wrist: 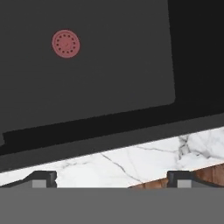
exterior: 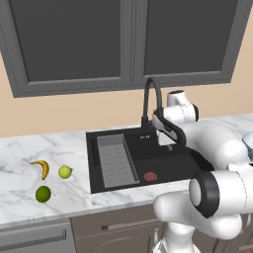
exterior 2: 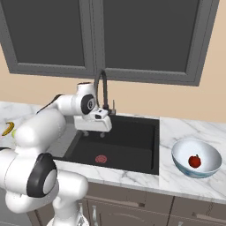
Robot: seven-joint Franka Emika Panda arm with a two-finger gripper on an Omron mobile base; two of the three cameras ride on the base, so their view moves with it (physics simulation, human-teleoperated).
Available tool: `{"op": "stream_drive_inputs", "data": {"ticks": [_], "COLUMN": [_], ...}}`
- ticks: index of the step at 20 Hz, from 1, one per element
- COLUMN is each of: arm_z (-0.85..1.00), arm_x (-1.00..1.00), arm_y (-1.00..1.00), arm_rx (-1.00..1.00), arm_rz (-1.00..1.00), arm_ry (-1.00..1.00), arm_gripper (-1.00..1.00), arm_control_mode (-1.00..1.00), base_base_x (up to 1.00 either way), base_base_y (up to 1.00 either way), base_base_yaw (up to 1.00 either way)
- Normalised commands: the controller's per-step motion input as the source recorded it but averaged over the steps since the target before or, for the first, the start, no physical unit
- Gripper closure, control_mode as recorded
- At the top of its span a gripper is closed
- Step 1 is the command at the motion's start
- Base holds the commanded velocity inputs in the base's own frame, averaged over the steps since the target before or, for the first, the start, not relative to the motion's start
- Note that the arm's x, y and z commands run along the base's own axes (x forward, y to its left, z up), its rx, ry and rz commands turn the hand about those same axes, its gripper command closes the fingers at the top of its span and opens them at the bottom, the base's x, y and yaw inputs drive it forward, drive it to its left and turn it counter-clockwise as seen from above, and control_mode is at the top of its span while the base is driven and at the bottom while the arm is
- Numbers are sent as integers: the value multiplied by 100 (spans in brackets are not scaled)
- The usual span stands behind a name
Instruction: There is a mixed pile of frozen fruits and vegetables on the counter. Locate all the frozen vegetables and place the items in a bowl on the counter. Take all the frozen fruits and defrost them in a running sink.
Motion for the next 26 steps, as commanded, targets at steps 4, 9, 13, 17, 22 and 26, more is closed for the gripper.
{"op": "stream_drive_inputs", "data": {"ticks": [4, 9, 13, 17, 22, 26], "arm_z": [-1, -1, -3, -3, -5, -1], "arm_x": [-7, -2, 0, 0, -1, -3], "arm_y": [40, 42, 46, 46, 46, 43], "arm_rx": [4, 3, 2, 2, 1, 3], "arm_rz": [12, 11, 10, 10, 10, 10], "arm_ry": [0, 0, 1, 1, 1, 1], "arm_gripper": [-100, -100, -100, -100, -100, -100], "arm_control_mode": [-100, -100, -100, -100, -100, -100], "base_base_x": [0, 0, 0, 0, 0, 0], "base_base_y": [0, 0, 0, 0, 0, 0], "base_base_yaw": [0, 0, 0, 0, 0, 0]}}
